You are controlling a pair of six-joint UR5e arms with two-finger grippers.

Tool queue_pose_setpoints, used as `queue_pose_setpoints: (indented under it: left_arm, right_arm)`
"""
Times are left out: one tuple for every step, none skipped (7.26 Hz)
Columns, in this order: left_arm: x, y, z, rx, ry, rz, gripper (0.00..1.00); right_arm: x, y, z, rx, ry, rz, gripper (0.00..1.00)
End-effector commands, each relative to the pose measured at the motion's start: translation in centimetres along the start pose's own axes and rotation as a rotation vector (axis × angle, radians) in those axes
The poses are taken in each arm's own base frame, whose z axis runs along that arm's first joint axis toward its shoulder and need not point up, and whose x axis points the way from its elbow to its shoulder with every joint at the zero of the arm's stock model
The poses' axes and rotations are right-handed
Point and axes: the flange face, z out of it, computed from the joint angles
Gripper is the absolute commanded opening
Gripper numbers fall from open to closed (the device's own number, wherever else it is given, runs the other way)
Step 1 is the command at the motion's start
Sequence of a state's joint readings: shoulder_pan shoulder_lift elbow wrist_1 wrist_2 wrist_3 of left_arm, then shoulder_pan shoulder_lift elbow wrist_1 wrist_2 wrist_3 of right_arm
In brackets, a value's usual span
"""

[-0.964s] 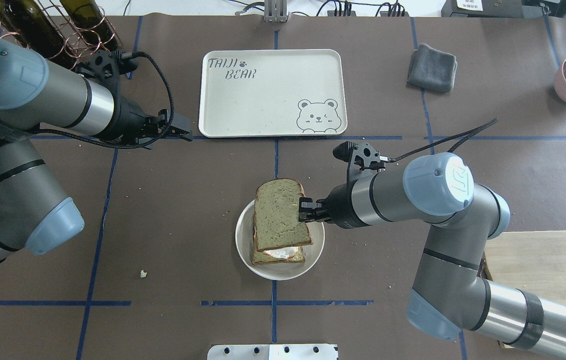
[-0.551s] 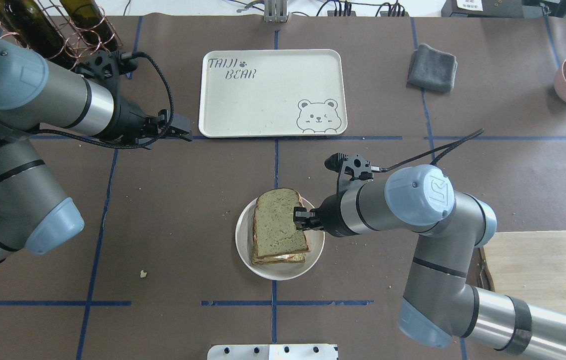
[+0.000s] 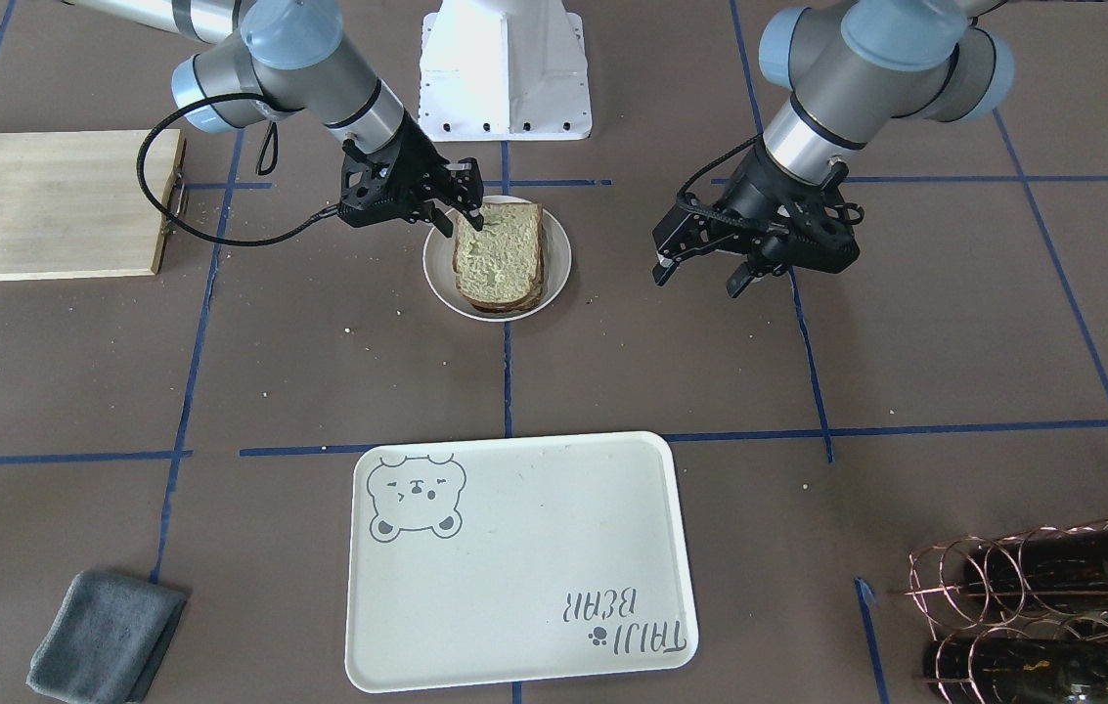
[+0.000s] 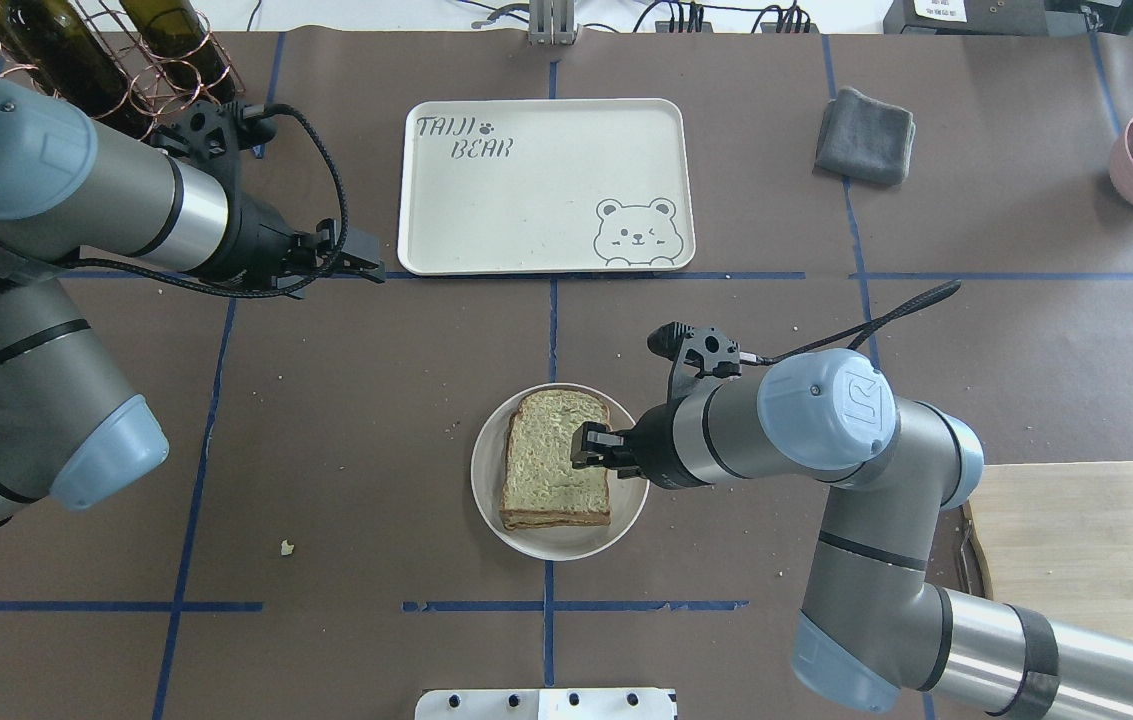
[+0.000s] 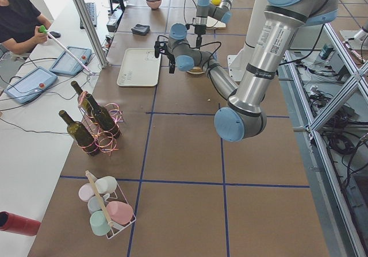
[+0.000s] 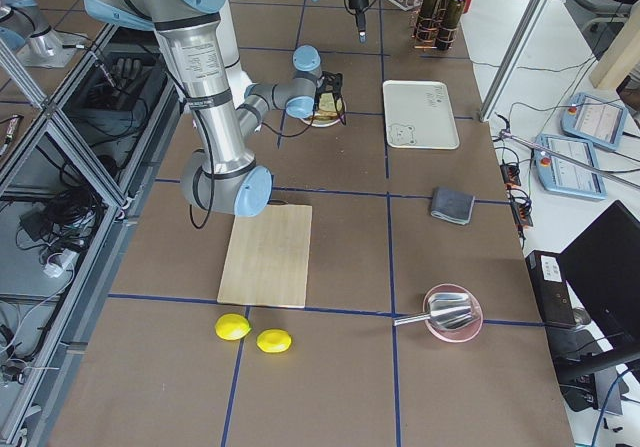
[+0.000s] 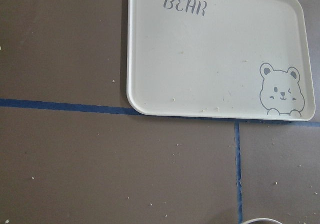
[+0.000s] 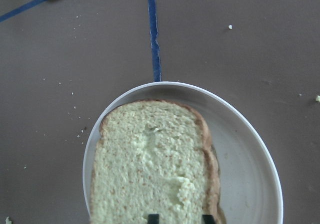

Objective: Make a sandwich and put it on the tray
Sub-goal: 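Lower the bread slice onto the egg and open the right gripper, then raise the right gripper away while the left gripper reaches the plate rim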

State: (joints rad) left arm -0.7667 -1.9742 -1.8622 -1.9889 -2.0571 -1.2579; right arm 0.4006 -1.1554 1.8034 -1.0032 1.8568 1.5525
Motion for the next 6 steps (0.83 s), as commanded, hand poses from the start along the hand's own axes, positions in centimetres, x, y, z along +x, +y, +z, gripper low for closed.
queue_pose_setpoints:
  left_arm:
    - [0.3,0.0,0.2,-0.002,0.002,-0.001,1.00]
    - [0.5,-0.1,0.7,-0.006,0.000,-0.006,1.00]
    - [0.8,0.2,1.5,-0.019,-0.006,-0.020,1.00]
    - [1.0,1.6,3.3,-0.028,-0.023,-0.013,1.00]
    - [2.1,4.4,5.7,-0.012,-0.043,-0.027,0.93]
    - [3.5,7.5,8.0,-0.026,-0.049,-0.049,0.85]
  right_arm:
    - [-0.4,-1.2,-1.5,0.022,0.030,0.022,1.00]
    - [-1.5,-2.6,-4.0,0.029,0.080,0.042,1.00]
    - [-2.3,-5.1,-7.2,0.020,0.156,0.075,1.00]
    - [-1.5,-6.6,-9.3,0.026,0.255,0.030,1.00]
    - [-0.4,-8.4,-11.6,0.023,0.351,-0.050,1.00]
    - [1.1,-10.4,-13.5,0.013,0.411,-0.113,1.00]
